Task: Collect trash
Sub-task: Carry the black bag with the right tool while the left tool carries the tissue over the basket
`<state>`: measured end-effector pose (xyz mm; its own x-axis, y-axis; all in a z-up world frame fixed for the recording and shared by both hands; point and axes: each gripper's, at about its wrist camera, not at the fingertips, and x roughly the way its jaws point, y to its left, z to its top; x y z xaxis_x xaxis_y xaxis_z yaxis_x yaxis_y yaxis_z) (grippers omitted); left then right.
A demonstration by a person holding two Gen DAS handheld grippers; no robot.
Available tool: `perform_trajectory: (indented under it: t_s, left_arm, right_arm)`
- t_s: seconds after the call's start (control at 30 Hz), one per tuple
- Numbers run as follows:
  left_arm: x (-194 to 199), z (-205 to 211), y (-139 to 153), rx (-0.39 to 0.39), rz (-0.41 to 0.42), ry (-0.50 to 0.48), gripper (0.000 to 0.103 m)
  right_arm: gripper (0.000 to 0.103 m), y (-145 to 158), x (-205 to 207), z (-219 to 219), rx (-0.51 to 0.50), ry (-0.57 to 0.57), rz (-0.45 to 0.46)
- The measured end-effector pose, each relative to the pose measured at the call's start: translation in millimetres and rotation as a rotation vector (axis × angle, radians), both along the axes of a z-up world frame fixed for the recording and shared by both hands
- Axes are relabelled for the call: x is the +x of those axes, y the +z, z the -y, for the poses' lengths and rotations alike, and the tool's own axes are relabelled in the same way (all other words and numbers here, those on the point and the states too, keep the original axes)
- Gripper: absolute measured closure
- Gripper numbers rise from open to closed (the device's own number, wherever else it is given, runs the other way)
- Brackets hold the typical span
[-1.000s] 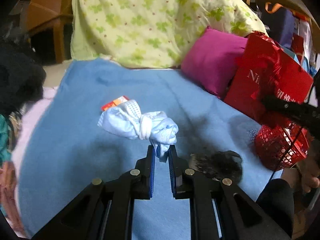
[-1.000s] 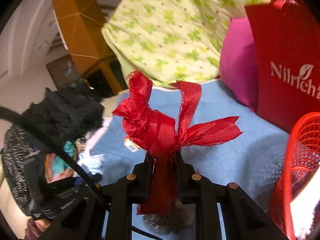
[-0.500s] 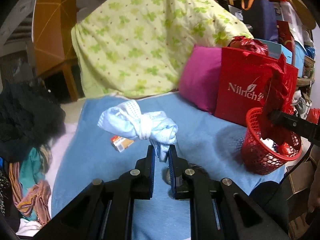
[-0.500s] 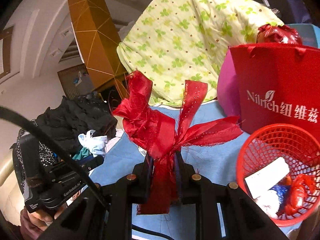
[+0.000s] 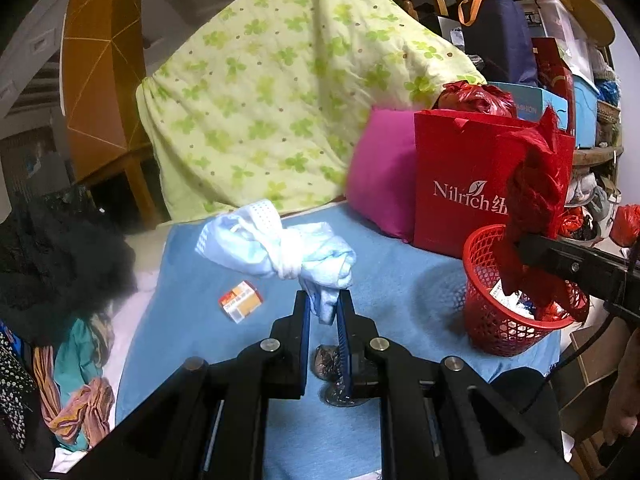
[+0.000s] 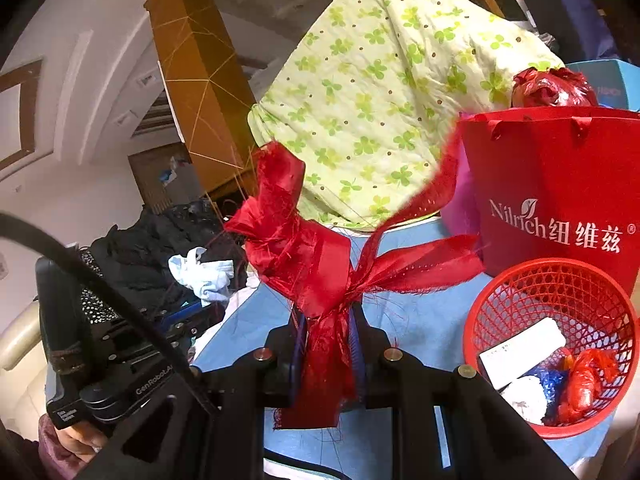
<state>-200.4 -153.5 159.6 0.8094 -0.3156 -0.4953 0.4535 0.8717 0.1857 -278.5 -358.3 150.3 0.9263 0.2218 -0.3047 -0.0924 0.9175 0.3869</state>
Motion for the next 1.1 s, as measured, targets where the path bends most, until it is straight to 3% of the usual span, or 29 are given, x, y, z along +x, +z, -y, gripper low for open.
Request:
perform_trajectory:
  t_s: [1.1]
  left_arm:
    - [-8.9,42.0,-10.8,0.038,-0.028,-0.038,0.089]
  right_arm:
    - [0.081,-7.4,-25.7,20.4,0.036,-0.020,0.028]
